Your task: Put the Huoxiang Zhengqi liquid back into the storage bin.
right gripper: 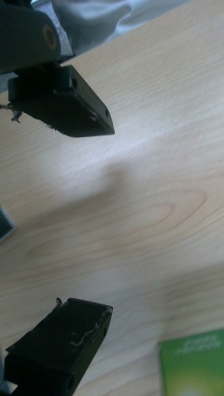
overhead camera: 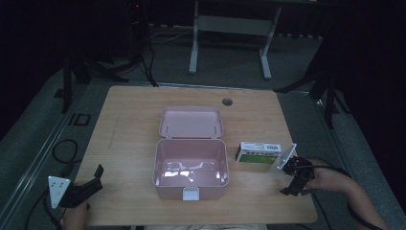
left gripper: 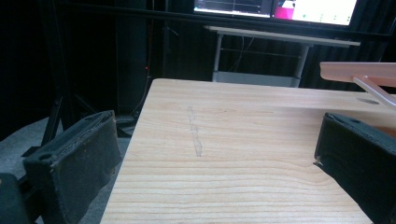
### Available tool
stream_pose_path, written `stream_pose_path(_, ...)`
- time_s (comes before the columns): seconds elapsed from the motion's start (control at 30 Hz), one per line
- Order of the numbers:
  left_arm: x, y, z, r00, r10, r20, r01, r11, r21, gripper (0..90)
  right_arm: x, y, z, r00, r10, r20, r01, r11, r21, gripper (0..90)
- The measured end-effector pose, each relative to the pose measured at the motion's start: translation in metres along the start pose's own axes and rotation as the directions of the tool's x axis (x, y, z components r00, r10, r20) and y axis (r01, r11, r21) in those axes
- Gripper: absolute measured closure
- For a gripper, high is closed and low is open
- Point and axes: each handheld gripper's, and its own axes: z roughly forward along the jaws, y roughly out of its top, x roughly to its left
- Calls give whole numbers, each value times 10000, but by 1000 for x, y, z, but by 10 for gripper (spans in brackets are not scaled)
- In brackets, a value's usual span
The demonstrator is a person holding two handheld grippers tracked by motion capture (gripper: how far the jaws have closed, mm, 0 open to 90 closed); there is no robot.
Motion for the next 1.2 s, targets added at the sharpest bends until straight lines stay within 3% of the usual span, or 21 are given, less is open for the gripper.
stream_pose_path(0.27,0,0,0,10000,-18,20,18,10000,-23,2,5,20,4,9983,-567,-89,568,9983,111,136)
stream_pose_path(0.37,0,0,0,10000,-6,26,6,10000,-11,2,9,31,7,9953,-897,-375,916,9945,501,131)
stream_pose_path(0.63,0,0,0,10000,-10,30,10,10000,-14,2,16,51,9,9857,-1577,-587,1610,9854,561,132)
stream_pose_path(0.93,0,0,0,10000,-27,40,27,10000,-24,2,19,69,16,9756,-1927,-1051,2038,9730,1081,132)
stream_pose_path(1.2,0,0,0,10000,-31,50,31,10000,-35,2,23,85,15,9695,-2233,-1010,2337,9665,1060,135)
